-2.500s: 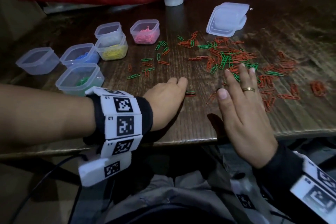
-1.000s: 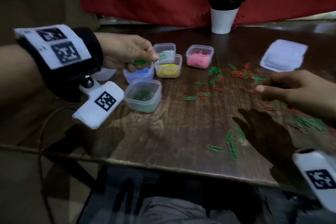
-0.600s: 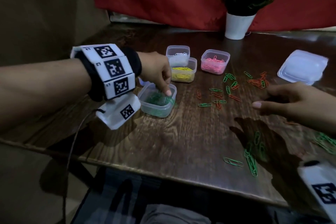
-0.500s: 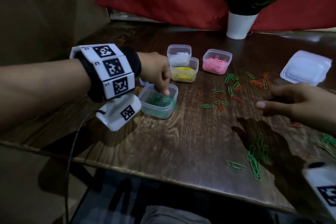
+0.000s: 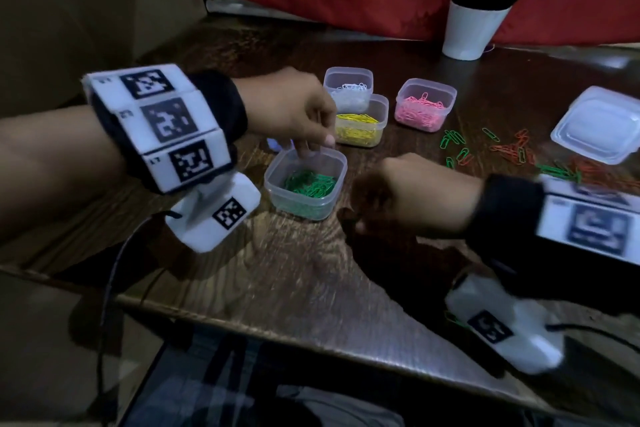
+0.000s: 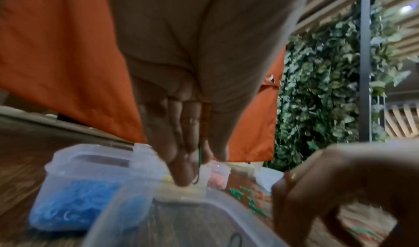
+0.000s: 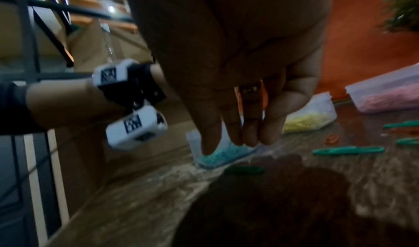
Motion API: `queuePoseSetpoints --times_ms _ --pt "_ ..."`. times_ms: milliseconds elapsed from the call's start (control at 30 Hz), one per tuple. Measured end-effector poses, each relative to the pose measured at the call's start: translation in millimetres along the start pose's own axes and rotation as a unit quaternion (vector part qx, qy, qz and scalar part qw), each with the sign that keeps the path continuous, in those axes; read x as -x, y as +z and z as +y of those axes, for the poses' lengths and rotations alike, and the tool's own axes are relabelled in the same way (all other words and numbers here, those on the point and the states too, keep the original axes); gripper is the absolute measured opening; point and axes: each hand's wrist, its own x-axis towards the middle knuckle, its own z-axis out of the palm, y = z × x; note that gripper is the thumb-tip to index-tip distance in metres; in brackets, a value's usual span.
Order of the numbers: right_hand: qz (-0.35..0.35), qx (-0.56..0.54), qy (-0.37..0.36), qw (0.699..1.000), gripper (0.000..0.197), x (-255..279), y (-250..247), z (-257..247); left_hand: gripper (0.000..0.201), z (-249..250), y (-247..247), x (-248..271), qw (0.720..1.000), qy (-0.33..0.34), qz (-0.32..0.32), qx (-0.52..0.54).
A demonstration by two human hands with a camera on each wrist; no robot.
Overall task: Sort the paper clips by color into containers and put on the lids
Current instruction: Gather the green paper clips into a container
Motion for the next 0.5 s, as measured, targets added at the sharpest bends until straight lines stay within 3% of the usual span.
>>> queuePoseSetpoints --times_ms 100,200,300,400,500 --pt "-0.039 0.031 0.003 0.999 0.032 -17 6 -2 0.002 -7 -8 9 0.999 -0.008 0.036 0.031" --pt "-0.068 0.015 0.010 0.997 0.026 -25 10 1 0.010 -11 0 12 0.998 -0.028 -0.018 0.050" --pt "-0.111 -0.037 0.037 0.992 0.007 -24 0 7 0.015 -9 12 11 0.999 -0.014 -0.045 -0.008" --pt "-0.042 -0.110 0.043 0.992 0.018 -31 -24 7 0.027 -6 19 14 0.996 0.000 -0.022 -0.090" --pt "0.048 -0.176 0.013 0.983 0.016 -42 -34 -9 0.022 -6 19 16 0.989 0.014 0.017 -0.148"
